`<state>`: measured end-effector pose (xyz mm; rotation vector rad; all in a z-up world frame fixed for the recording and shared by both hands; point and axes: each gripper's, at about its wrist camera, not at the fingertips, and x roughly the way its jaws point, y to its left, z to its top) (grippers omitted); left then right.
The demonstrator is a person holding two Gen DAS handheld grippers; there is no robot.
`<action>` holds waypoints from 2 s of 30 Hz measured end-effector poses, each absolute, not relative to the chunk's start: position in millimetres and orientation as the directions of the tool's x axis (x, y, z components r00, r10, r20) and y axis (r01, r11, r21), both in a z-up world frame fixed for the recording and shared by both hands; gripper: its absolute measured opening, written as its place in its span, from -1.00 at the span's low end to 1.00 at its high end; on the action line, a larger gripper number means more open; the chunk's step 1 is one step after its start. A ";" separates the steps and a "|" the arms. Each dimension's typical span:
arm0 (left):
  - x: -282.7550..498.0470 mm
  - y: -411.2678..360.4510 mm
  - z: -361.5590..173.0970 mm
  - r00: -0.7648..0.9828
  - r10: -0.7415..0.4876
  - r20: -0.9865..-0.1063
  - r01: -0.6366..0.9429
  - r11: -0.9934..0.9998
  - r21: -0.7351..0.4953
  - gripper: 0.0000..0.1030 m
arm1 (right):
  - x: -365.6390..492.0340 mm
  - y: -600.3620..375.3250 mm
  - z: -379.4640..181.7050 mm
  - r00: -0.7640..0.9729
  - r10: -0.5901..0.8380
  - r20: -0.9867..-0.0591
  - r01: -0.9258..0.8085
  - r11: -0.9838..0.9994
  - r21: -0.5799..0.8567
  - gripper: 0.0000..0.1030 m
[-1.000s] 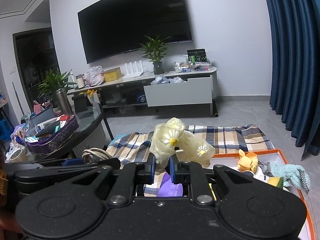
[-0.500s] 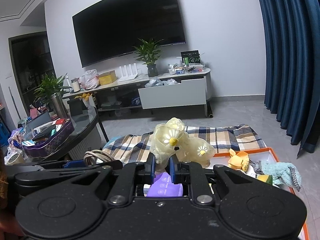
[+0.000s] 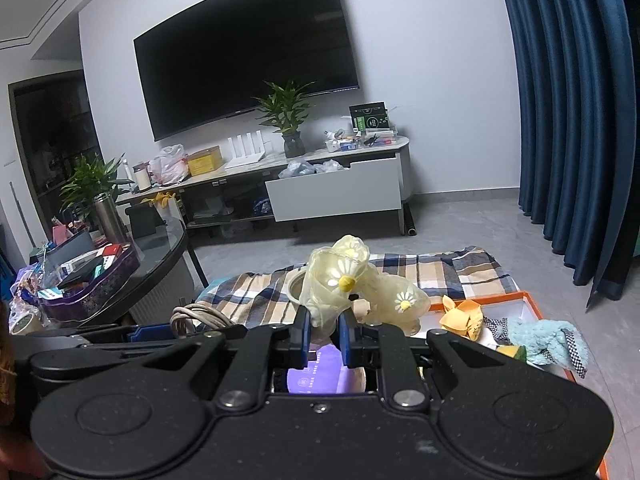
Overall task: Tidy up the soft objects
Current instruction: 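Carry the cable and plastic bag with both grippers toward the white box, then hold the cable and bag with both grippers above the white box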
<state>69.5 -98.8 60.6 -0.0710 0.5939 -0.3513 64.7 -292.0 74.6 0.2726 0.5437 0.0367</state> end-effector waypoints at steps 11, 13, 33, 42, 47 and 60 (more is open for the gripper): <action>68.5 -107.6 59.4 0.761 -0.360 -0.540 0.327 0.931 -0.159 0.13 | 62.2 -301.7 71.5 0.857 0.092 -0.508 0.062 0.959 0.278 -0.64; 68.8 -109.9 59.7 0.760 -0.361 -0.540 0.331 0.931 -0.156 0.14 | 61.9 -304.8 70.8 0.857 0.087 -0.508 0.069 0.958 0.279 -0.64; 70.1 -134.4 55.6 0.731 -0.407 -0.548 0.399 0.906 -0.142 0.14 | 51.9 -326.9 64.5 0.854 0.043 -0.519 0.132 0.946 0.295 -0.63; 72.2 -145.4 52.9 0.715 -0.424 -0.555 0.425 0.895 -0.136 0.14 | 46.6 -337.2 62.5 0.852 0.017 -0.523 0.165 0.940 0.299 -0.63; 74.8 -151.6 49.7 0.703 -0.435 -0.563 0.439 0.888 -0.137 0.14 | 46.1 -345.2 59.3 0.848 -0.002 -0.530 0.189 0.935 0.299 -0.63; 77.8 -169.7 43.9 0.671 -0.465 -0.577 0.480 0.866 -0.139 0.14 | 40.3 -365.9 52.2 0.840 -0.043 -0.540 0.242 0.922 0.303 -0.63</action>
